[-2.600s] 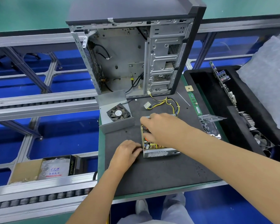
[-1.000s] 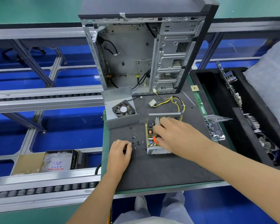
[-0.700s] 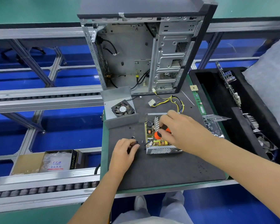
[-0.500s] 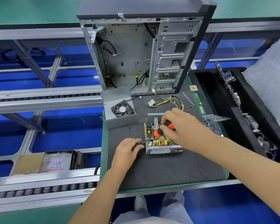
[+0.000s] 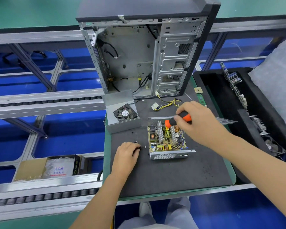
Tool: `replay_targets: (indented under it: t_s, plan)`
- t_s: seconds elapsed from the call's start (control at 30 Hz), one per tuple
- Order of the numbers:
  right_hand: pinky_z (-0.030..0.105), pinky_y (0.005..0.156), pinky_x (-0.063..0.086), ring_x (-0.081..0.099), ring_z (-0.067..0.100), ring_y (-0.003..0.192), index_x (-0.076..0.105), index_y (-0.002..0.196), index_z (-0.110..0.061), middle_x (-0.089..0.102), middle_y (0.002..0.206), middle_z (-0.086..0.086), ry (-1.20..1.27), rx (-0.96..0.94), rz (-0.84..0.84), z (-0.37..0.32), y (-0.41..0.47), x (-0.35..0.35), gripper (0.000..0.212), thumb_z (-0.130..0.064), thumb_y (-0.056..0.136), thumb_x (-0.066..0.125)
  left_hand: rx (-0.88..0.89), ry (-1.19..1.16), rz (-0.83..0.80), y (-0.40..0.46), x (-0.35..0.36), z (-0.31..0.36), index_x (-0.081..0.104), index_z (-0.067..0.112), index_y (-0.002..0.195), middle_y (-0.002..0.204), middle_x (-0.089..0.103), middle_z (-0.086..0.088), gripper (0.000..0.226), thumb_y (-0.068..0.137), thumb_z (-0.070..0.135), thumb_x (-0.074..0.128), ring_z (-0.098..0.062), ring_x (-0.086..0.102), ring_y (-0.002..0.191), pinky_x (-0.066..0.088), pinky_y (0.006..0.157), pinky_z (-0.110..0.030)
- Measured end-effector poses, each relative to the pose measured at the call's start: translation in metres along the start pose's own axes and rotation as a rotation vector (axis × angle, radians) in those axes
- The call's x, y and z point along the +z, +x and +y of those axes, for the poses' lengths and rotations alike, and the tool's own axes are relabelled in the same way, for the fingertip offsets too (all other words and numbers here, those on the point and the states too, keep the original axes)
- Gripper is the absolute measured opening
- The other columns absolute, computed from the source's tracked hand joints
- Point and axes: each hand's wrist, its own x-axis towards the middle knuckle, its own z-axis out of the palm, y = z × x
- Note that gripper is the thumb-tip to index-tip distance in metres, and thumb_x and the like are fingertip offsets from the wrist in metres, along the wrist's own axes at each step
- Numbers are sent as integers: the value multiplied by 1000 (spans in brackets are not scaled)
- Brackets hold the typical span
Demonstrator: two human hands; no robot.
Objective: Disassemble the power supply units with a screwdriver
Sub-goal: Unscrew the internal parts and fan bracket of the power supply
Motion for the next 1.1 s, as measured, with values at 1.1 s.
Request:
replay_targets:
  t_s: [1.1]
  plan:
    - [29,67,30,46,16,79,57,98,-22,50,93,-5,-194,-111,-166,6,62,20,15,-33,90,62,107,-411,-335,11,24,89,71,14,96,89,67,6,31,83,42,76,-10,58,83,51,77,-30]
